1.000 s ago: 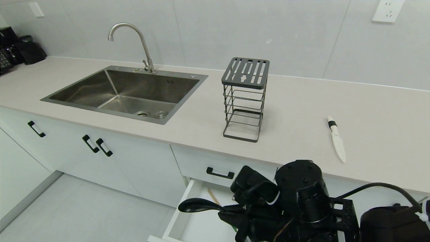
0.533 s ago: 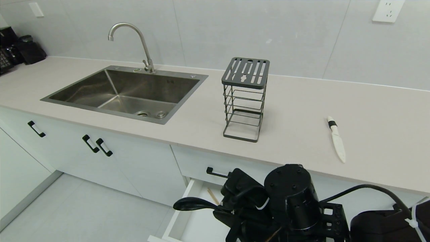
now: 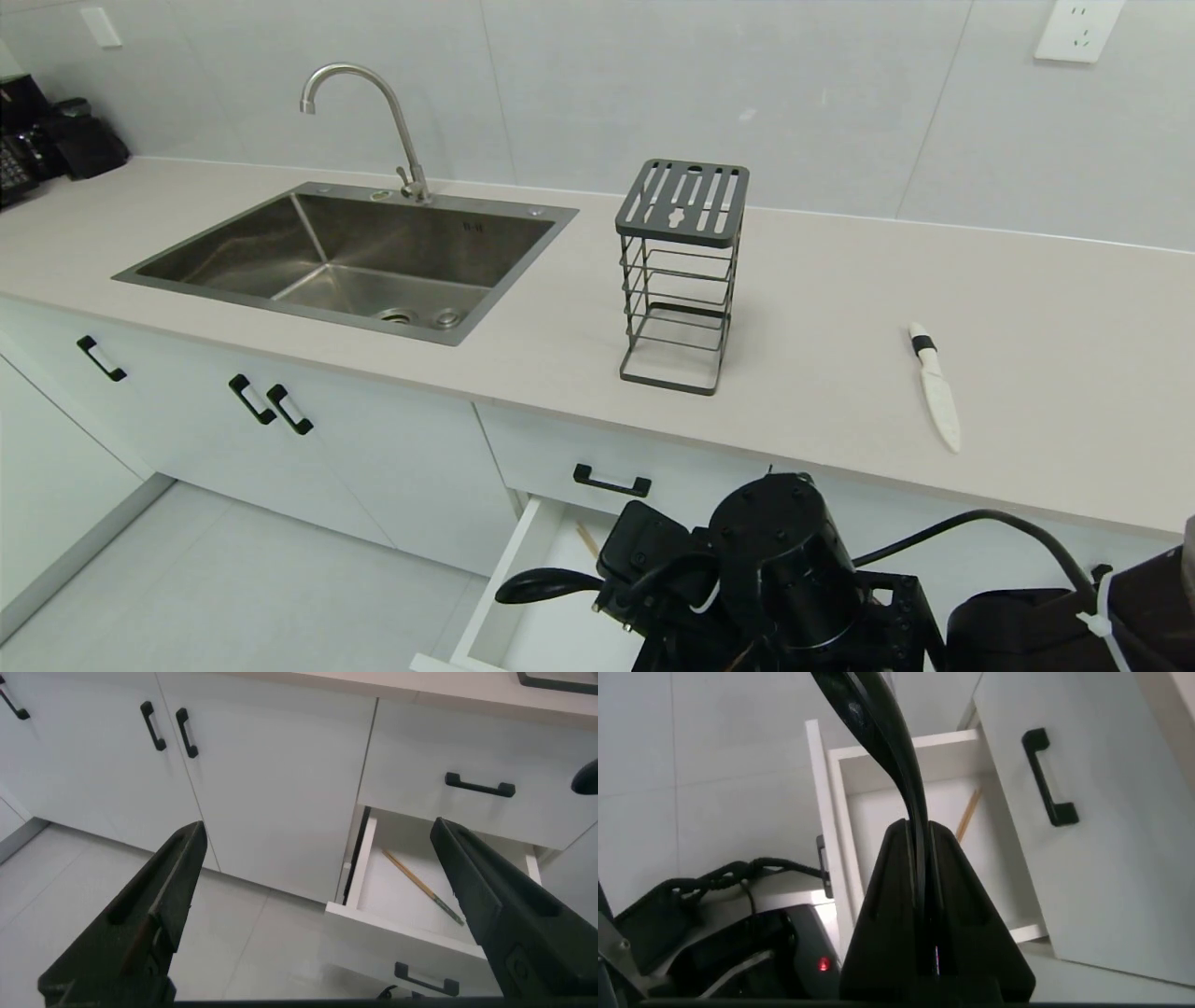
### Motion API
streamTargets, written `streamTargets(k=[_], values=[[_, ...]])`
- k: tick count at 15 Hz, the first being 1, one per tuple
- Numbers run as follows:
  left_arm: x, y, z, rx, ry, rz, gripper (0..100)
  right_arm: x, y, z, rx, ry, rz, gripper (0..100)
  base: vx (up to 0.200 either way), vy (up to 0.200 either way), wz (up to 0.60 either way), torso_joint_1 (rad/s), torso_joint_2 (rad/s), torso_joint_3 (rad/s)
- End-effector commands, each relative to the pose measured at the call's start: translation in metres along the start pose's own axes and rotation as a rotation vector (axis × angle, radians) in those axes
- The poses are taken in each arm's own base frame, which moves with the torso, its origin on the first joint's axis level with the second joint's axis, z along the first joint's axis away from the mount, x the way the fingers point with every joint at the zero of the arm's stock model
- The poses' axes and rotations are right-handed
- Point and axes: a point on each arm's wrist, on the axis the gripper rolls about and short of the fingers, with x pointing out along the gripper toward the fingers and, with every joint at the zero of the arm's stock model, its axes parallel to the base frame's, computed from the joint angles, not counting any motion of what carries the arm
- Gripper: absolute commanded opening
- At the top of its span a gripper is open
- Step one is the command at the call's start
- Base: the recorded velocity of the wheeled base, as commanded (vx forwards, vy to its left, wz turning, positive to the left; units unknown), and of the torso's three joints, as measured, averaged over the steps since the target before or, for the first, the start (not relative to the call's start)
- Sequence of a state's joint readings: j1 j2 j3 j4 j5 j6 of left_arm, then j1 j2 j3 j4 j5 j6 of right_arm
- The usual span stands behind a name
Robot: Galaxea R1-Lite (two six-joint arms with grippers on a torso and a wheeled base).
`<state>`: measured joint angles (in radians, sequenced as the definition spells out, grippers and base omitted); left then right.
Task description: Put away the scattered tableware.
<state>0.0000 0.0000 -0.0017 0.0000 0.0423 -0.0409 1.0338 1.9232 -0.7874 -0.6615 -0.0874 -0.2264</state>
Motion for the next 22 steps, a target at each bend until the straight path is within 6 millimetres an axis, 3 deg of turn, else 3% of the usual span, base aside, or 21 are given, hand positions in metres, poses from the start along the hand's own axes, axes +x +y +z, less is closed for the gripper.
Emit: streamTargets(k=[1,9,22], values=[[0.000,0.000,0.000,-0.001,0.000,0.001,100,0.008,0.006,-0.002,0.012,0.010,0.016,0,0.000,0.000,0.00,0.000,0.00,0.000],[0.000,0.000,0.000,-0.001,0.000,0.001,100,0.034,0.007,0.006,0.023,-0.013,0.021,0,0.000,0.000,0.00,-0.103,0.20,0.106],[0.000,0.000,0.000,-0.001,0.000,0.001,100,0.054,0.005,0.011,0.028,-0.030,0.015,0,0.000,0.000,0.00,-0.159,0.32,0.152]])
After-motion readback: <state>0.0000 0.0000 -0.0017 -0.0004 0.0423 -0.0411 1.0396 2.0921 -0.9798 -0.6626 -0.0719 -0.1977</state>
